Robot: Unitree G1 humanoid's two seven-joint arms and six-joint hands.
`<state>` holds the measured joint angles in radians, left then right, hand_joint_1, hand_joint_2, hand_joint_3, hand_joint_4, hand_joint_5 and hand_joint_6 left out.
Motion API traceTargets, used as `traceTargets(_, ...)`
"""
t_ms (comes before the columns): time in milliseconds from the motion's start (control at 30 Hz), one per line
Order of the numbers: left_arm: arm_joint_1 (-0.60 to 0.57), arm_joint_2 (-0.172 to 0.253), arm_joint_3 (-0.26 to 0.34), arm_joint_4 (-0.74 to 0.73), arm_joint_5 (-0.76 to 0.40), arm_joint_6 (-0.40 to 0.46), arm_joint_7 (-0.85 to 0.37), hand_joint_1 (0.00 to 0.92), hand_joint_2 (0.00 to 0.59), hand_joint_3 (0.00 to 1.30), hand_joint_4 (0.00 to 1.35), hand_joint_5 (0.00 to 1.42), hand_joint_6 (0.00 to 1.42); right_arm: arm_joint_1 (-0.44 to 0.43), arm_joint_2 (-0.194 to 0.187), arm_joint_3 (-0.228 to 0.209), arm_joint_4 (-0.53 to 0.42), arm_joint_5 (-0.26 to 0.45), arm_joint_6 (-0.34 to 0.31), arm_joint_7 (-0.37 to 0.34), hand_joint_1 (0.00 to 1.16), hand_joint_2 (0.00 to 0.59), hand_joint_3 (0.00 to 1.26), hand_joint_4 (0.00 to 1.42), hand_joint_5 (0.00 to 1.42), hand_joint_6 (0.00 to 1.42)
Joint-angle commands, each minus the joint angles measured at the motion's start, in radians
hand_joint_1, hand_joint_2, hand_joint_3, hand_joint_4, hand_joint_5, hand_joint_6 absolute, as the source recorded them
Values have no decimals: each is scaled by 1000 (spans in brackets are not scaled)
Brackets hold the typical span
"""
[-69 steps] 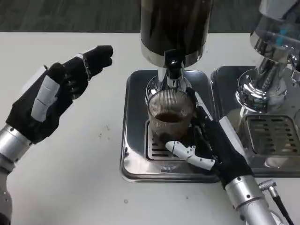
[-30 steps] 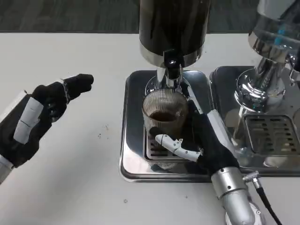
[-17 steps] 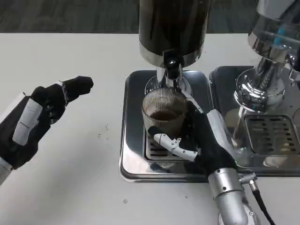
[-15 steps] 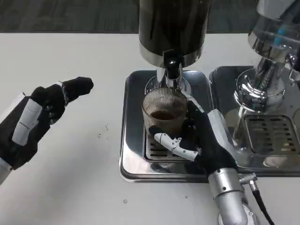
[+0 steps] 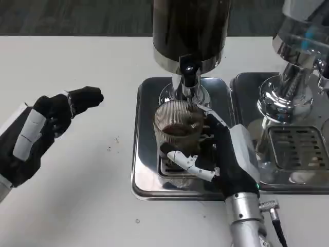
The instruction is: Grasp the cup under the faucet to collect the drink, then remove the cup.
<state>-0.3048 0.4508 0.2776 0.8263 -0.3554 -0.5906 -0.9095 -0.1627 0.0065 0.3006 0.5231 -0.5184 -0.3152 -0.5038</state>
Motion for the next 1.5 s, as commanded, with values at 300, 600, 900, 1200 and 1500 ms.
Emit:
traceTargets(300,17,5,0,-20,15,16,10,0,119,339,273,175,57,49,17,16,25,-44,-39,-163,680,213,389,501,650,988)
traceTargets(600,15,-2,-5,-14,19,18,11,0,140,339,289,188,58,73,5,18,7,-76,-67,-245,680,213,415,538,683,1046)
traceTargets(900,4,-8,-10,-1,22,17,12,0,148,339,289,190,58,84,-11,21,-17,-111,-82,-295,680,213,442,550,692,1056)
traceTargets(1200,-23,-12,-17,23,24,10,9,0,155,339,289,190,58,99,-36,22,-66,-155,-83,-333,675,224,485,584,719,1082)
traceTargets(1500,-51,-22,-29,58,32,-2,8,0,160,339,289,190,63,129,-56,18,-118,-166,-82,-333,679,236,512,610,761,1113)
